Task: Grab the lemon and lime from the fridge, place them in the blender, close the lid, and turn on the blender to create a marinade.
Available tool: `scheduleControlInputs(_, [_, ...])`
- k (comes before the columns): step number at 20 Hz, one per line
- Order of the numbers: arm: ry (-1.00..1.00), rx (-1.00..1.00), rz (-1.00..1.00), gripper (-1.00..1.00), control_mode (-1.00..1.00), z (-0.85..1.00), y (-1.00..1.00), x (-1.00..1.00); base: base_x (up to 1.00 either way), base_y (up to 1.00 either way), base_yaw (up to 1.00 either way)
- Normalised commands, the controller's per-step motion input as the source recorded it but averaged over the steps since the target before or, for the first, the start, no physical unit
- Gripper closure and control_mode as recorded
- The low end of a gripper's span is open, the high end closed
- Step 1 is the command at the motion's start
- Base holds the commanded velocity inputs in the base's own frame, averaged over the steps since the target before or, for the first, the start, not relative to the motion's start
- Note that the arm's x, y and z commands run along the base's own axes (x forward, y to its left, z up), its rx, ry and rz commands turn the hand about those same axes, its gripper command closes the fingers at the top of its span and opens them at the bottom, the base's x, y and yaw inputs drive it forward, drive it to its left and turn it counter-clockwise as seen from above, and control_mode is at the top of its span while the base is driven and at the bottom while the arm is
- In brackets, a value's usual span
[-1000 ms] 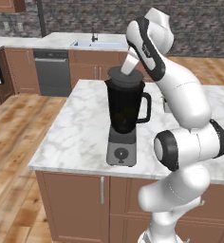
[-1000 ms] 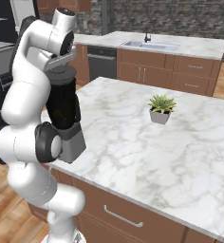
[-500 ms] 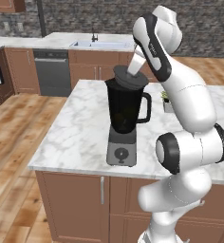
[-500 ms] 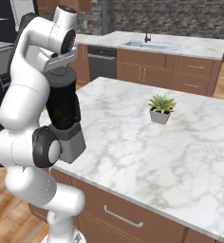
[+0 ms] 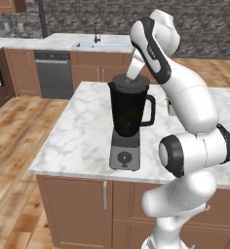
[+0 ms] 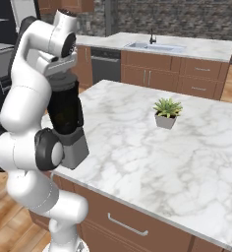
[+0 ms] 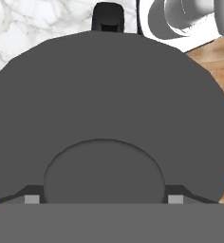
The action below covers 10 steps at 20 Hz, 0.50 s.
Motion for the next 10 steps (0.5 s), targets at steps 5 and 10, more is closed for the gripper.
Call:
scheduleControlInputs(5, [0.09,0.00,-0.05,1.00,-1.00,-0.24,0.44,-0.38,0.00,0.00,0.00])
scheduleControlInputs(10, [0.00,0.00,-0.01,1.00,-1.00,-0.45,0.11,-0.35,0.00,0.00,0.00])
